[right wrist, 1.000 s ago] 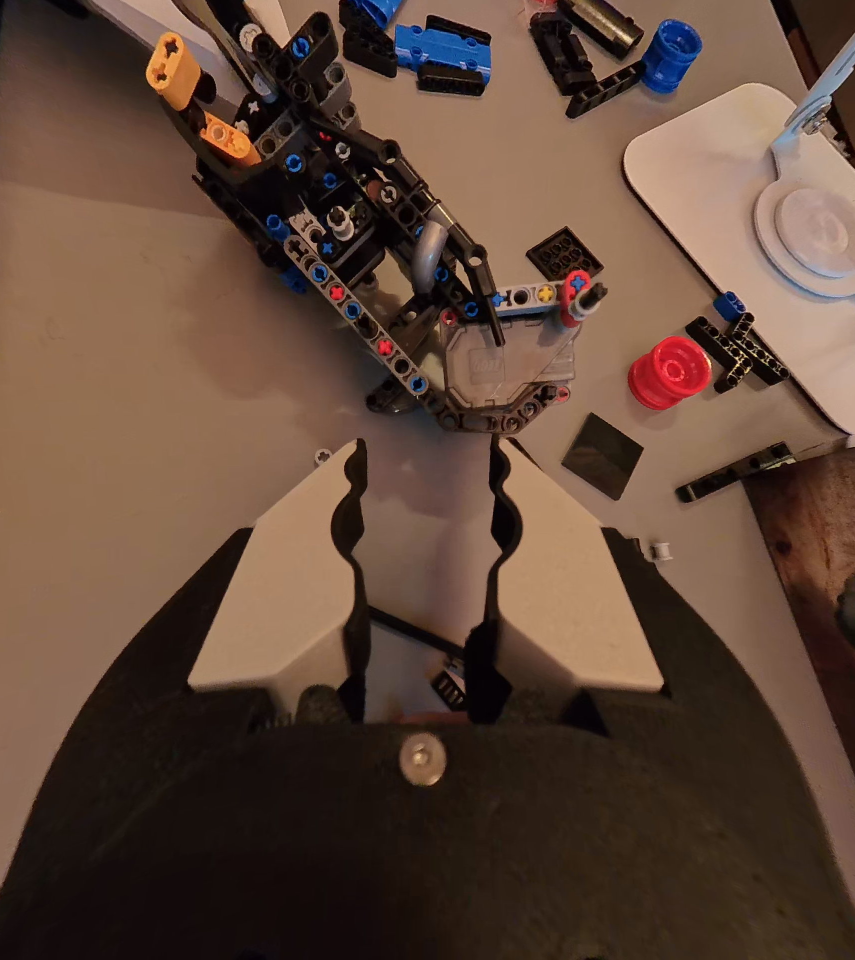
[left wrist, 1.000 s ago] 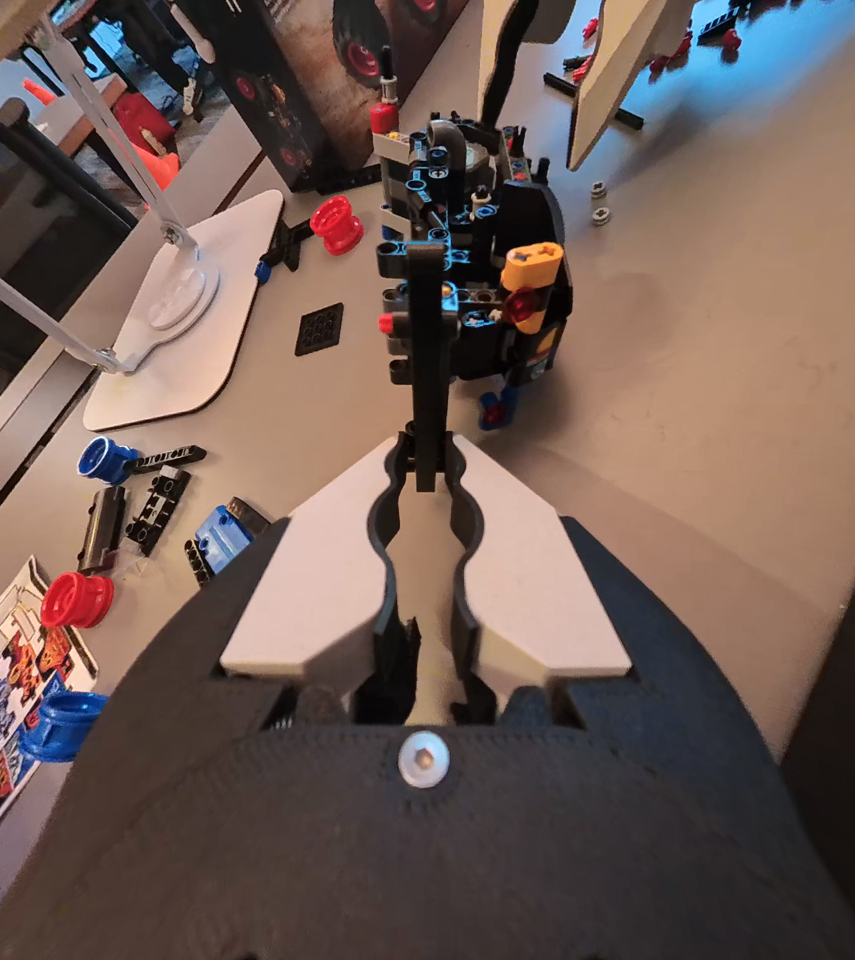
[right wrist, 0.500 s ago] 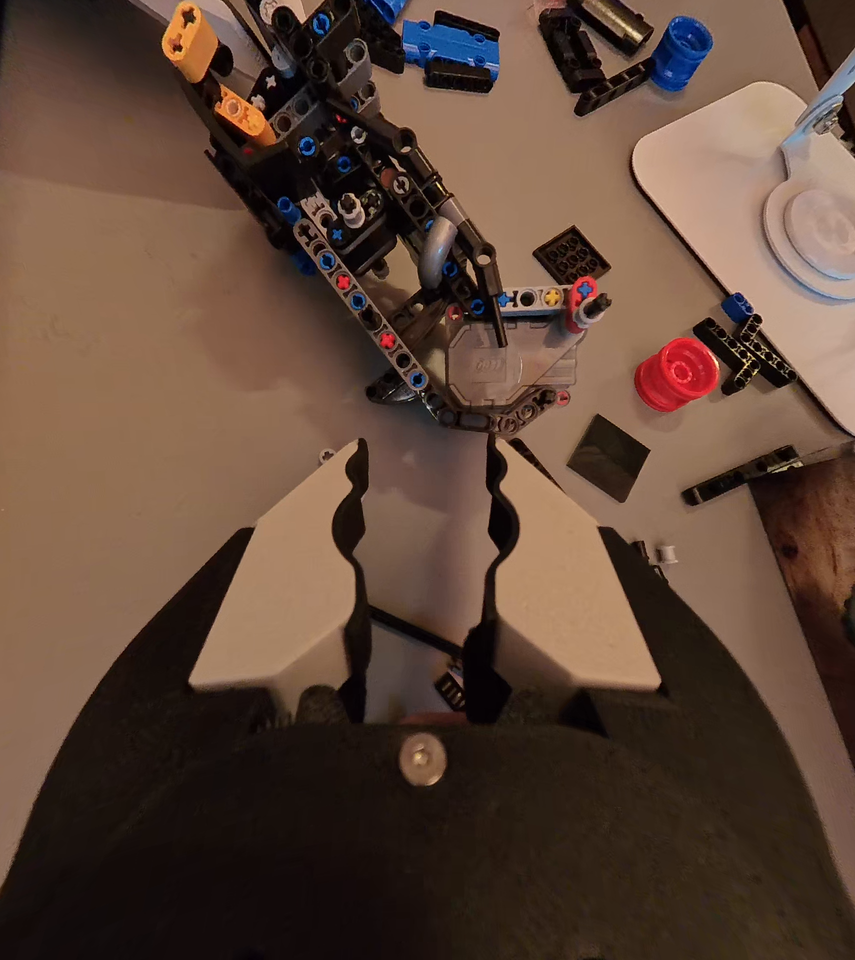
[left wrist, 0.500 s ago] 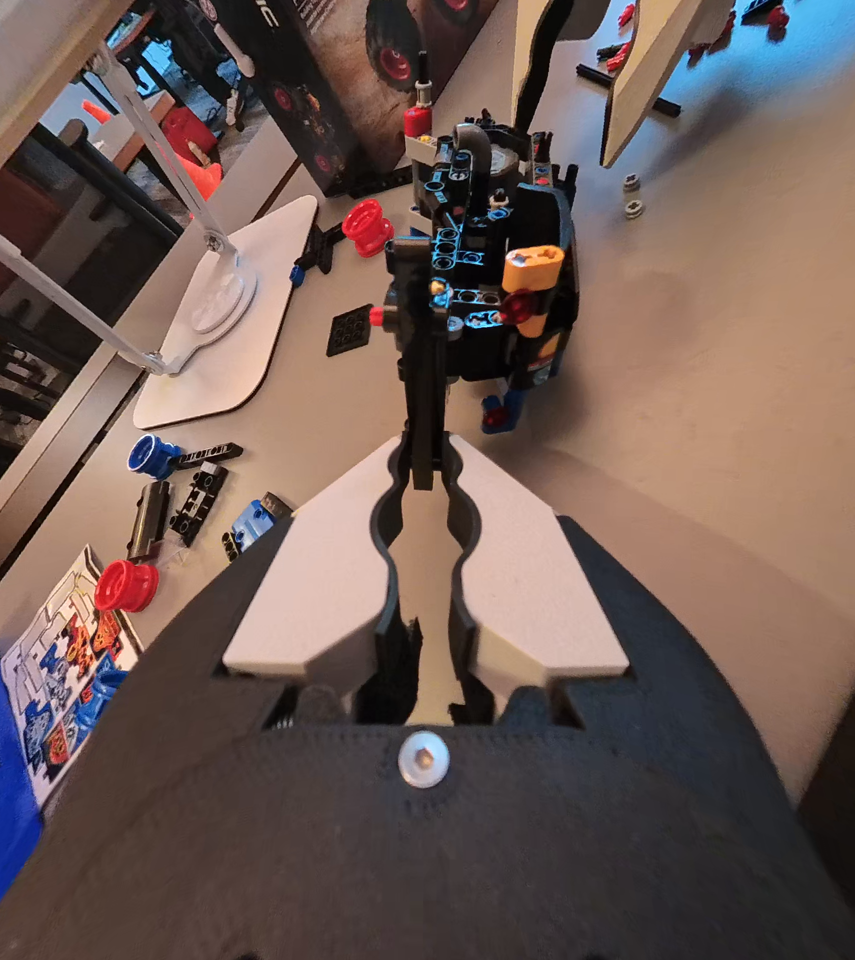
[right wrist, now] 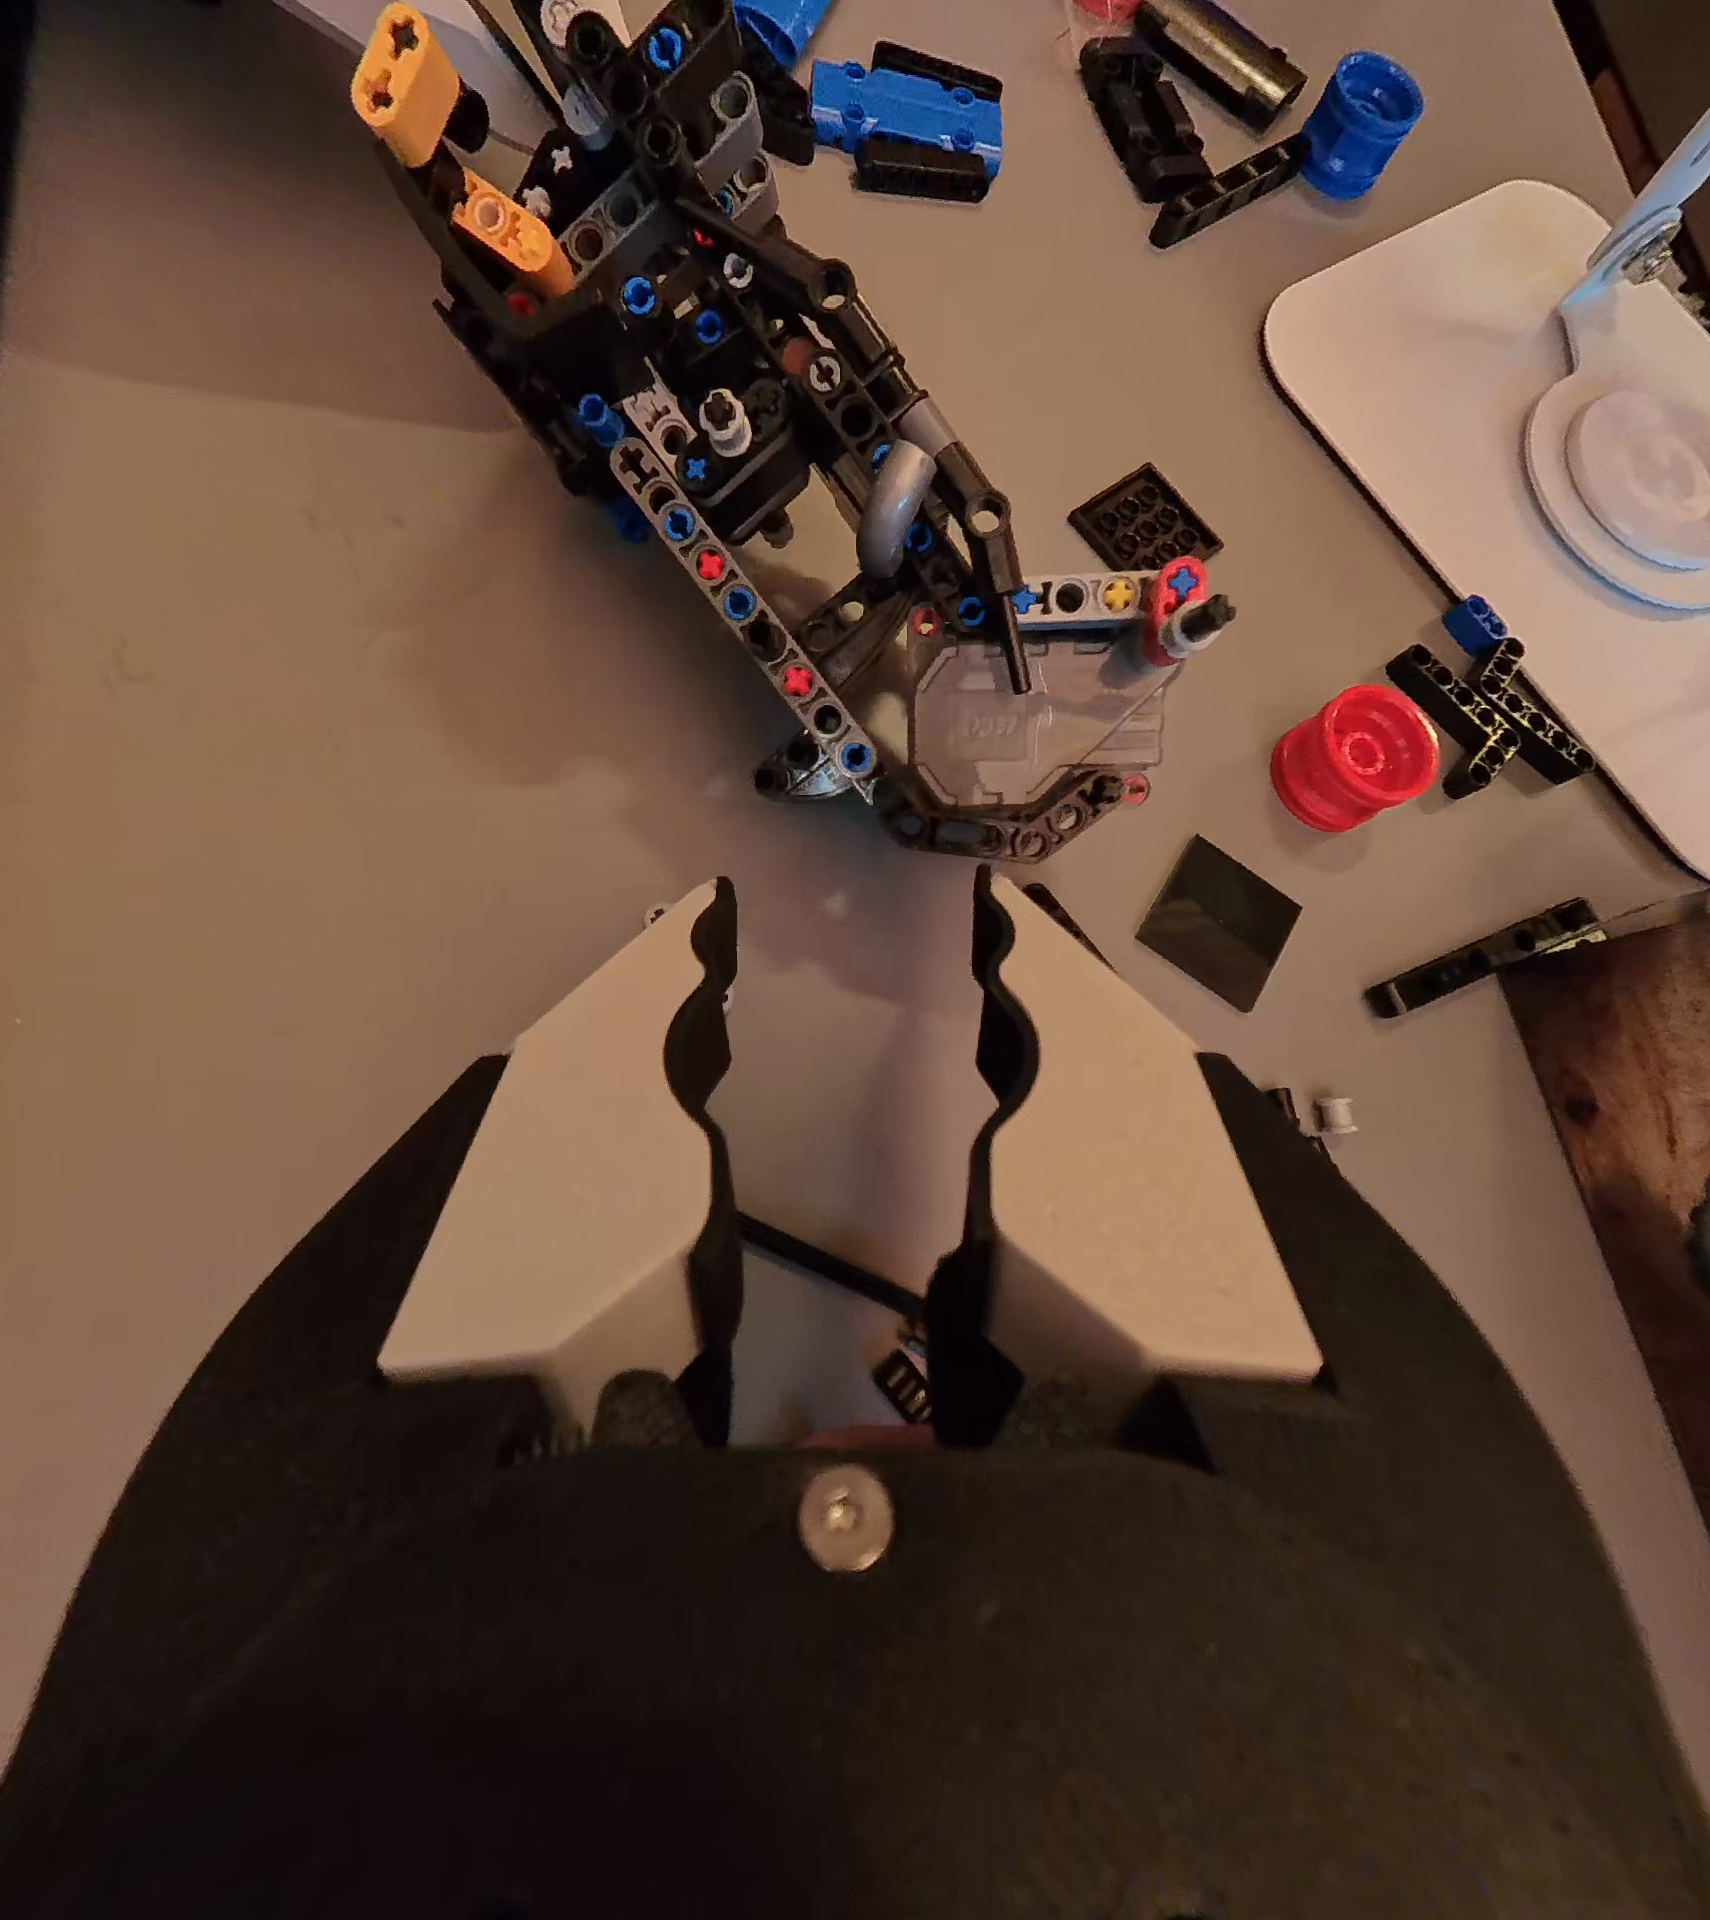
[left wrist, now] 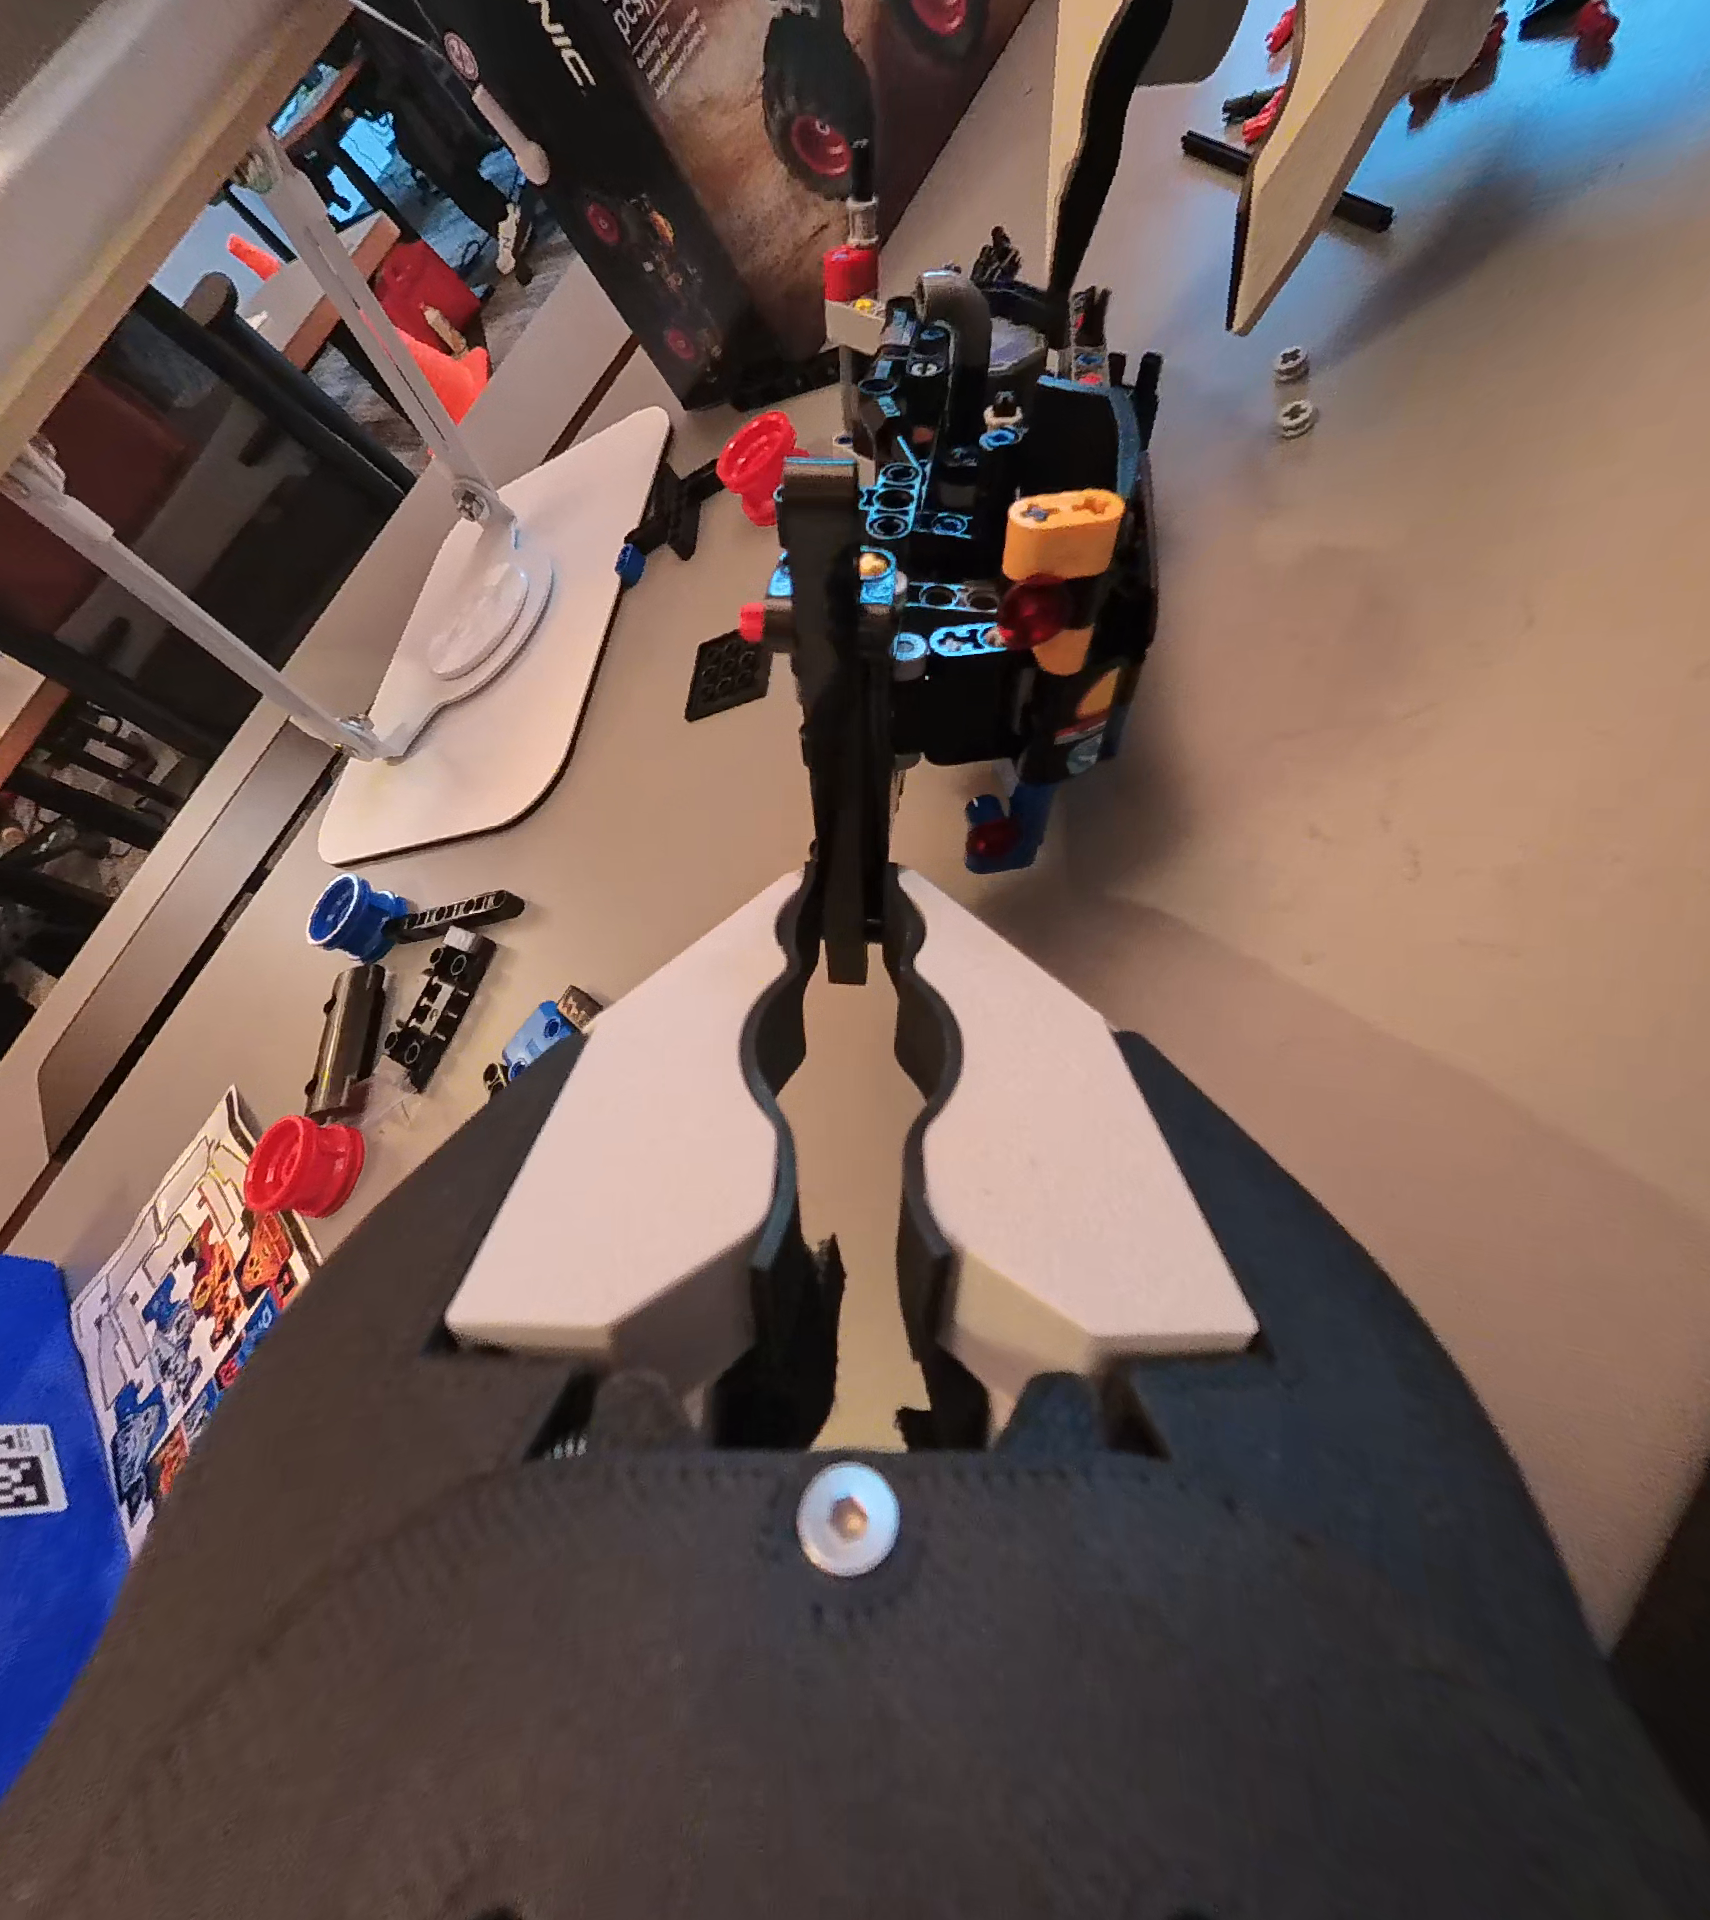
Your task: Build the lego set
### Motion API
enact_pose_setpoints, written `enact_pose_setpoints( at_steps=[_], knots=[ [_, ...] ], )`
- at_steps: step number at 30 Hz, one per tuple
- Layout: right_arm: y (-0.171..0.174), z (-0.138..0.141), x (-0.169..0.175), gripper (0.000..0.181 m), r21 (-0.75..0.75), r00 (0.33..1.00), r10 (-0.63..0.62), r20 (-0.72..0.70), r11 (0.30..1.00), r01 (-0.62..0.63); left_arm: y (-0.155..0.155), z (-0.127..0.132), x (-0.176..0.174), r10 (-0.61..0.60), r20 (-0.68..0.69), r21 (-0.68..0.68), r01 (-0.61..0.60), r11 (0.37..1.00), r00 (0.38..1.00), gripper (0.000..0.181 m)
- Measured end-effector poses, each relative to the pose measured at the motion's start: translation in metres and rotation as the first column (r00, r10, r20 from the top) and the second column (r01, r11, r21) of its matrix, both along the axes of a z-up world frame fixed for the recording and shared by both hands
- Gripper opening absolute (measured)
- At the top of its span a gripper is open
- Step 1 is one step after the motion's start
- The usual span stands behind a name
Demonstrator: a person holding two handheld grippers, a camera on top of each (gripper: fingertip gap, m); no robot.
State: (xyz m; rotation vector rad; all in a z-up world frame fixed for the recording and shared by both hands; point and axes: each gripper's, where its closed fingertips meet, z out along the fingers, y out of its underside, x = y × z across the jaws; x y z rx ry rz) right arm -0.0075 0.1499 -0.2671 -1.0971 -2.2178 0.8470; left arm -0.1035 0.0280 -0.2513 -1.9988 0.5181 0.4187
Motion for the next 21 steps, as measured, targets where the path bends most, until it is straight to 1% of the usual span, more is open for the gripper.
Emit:
enact_pose_setpoints(
  at_steps=[12,17,19,21],
  knots=[
    [-0.0005,-0.0013,0.0,0.044,-0.001,1.0,0.002,0.004,1.0,-0.002,-0.0008,-0.0011,-0.0003,0.0,0.005,-0.006,0.0,1.0,1.0,0.009],
    [-0.0008,-0.002,0.0002,0.044,-0.001,1.0,0.004,0.007,1.0,-0.004,-0.0012,-0.0028,0.0,-0.002,0.028,-0.013,0.002,1.0,1.0,0.01],
    [-0.001,-0.0024,0.0003,0.044,0.0,1.0,0.005,0.008,1.0,-0.005,-0.0009,-0.0045,0.0011,-0.007,0.05,-0.021,0.008,1.0,0.999,0.015],
    [-0.0012,-0.0025,0.0004,0.044,0.0,1.0,0.006,0.009,1.0,-0.006,-0.0007,-0.005,0.0012,-0.007,0.049,-0.023,0.008,1.0,0.999,0.017]
  ],
)
